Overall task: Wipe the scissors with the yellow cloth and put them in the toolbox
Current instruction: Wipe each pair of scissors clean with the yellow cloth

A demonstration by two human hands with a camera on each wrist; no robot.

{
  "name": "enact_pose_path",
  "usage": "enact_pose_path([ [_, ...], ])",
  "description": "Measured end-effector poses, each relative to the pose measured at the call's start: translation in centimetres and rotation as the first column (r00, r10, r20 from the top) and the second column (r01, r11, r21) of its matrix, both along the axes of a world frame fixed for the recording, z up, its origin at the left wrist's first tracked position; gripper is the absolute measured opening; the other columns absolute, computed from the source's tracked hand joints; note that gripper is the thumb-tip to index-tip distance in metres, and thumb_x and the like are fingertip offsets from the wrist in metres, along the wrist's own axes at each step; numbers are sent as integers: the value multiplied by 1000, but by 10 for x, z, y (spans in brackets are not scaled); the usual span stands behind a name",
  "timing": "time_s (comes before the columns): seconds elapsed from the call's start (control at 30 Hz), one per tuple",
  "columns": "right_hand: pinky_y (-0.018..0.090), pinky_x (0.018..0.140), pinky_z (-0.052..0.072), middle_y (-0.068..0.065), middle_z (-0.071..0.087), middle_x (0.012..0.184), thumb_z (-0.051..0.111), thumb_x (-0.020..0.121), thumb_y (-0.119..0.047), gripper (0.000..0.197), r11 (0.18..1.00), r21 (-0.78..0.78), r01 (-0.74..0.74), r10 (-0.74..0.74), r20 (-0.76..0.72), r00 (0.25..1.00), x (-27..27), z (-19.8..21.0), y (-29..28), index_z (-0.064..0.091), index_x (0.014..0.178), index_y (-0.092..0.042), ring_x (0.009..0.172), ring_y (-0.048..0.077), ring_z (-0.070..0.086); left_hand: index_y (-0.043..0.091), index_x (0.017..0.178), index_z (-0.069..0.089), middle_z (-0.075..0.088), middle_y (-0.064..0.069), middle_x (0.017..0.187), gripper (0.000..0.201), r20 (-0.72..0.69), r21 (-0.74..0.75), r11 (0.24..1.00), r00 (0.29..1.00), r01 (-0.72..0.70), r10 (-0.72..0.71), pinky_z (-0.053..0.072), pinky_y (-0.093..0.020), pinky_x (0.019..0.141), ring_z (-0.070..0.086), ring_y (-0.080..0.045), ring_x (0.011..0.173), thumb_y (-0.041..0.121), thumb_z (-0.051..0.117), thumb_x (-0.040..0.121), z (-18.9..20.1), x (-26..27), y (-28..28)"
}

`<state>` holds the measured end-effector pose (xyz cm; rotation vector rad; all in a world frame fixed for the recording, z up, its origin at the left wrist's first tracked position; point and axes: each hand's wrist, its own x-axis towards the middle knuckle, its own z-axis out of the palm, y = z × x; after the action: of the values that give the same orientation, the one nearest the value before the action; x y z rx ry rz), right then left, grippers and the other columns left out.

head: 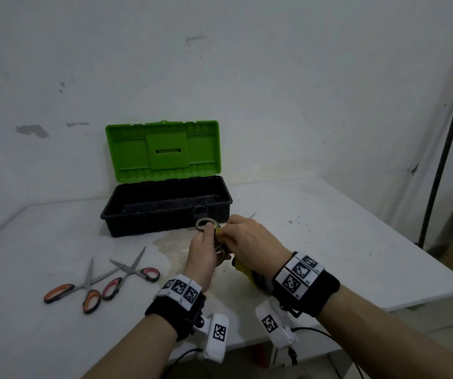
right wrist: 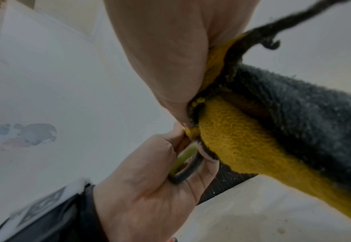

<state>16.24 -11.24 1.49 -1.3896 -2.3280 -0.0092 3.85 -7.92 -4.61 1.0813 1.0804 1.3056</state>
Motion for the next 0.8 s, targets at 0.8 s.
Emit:
enact_pose_path([
  [0.8, 33, 76, 51, 1, 62, 98, 57, 96, -22, 17, 999, -25, -47, 43, -133, 990, 17, -4, 8, 72, 104, -19, 85, 20, 61, -1, 106, 68, 75, -21, 100, 48, 114, -9, 999, 993, 32, -30, 58, -44, 90, 73, -32, 97, 35, 36, 108, 2, -7, 2],
])
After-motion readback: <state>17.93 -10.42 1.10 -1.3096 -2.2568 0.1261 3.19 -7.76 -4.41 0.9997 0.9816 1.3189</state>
